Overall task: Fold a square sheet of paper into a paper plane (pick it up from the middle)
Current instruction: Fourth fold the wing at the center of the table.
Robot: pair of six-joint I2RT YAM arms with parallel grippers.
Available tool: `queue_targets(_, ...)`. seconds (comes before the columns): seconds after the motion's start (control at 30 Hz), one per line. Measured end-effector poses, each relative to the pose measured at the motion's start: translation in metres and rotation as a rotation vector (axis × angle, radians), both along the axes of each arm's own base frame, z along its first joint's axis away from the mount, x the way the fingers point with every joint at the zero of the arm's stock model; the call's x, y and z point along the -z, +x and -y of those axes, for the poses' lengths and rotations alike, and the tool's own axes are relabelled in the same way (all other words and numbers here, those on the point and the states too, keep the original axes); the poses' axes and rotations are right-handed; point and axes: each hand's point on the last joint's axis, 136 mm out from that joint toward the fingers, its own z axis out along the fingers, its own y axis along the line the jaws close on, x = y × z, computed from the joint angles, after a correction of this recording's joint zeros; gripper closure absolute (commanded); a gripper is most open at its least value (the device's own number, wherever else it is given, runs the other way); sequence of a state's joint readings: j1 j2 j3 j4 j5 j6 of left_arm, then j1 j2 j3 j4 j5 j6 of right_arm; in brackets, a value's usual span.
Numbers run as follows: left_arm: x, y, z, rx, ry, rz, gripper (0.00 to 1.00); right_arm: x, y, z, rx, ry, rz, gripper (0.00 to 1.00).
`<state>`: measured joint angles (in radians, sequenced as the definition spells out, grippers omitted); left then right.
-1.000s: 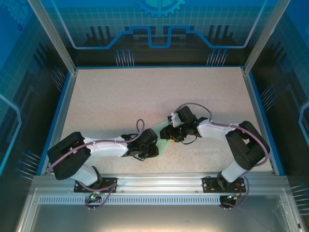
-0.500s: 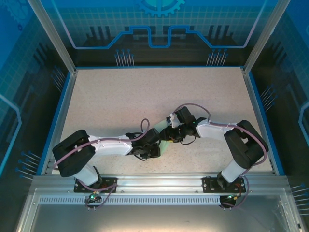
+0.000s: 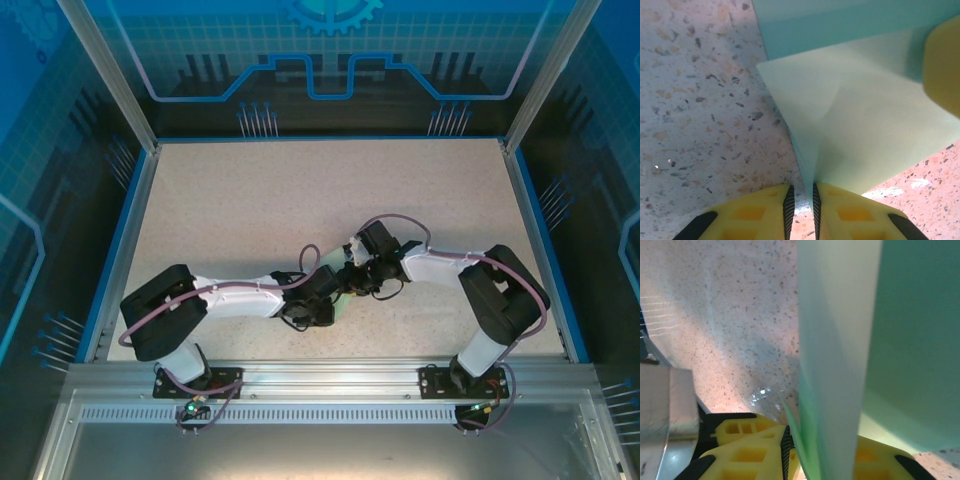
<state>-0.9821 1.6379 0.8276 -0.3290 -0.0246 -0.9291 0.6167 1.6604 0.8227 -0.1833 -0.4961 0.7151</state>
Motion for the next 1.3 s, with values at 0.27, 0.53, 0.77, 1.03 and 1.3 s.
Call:
queue_targets(0.27,-0.002,-0.001,0.002,0.04,0.04,0.03,0.72,0.014,0.0,0.007,0.015,-0.057,-0.017,0.87)
queue_targets(0.53,-0.013,-0.001,0.005,0.046,0.006,0.057,0.67,0.014,0.001,0.008,0.019,-0.064,-0.015,0.88)
queue_targets(0.77,-0.008,-0.001,0.003,0.045,0.025,0.055,0.69,0.014,0.001,0.007,0.019,-0.063,-0.013,0.88)
queue_targets(1.03,-0.003,0.0,0.003,0.047,0.053,0.051,0.68,0.013,0.002,0.007,0.019,-0.06,-0.011,0.87)
queue_targets(1.3,0.0,-0.001,0.003,0.075,0.21,0.065,0.71,0.012,0.002,0.007,0.019,-0.064,-0.015,0.83)
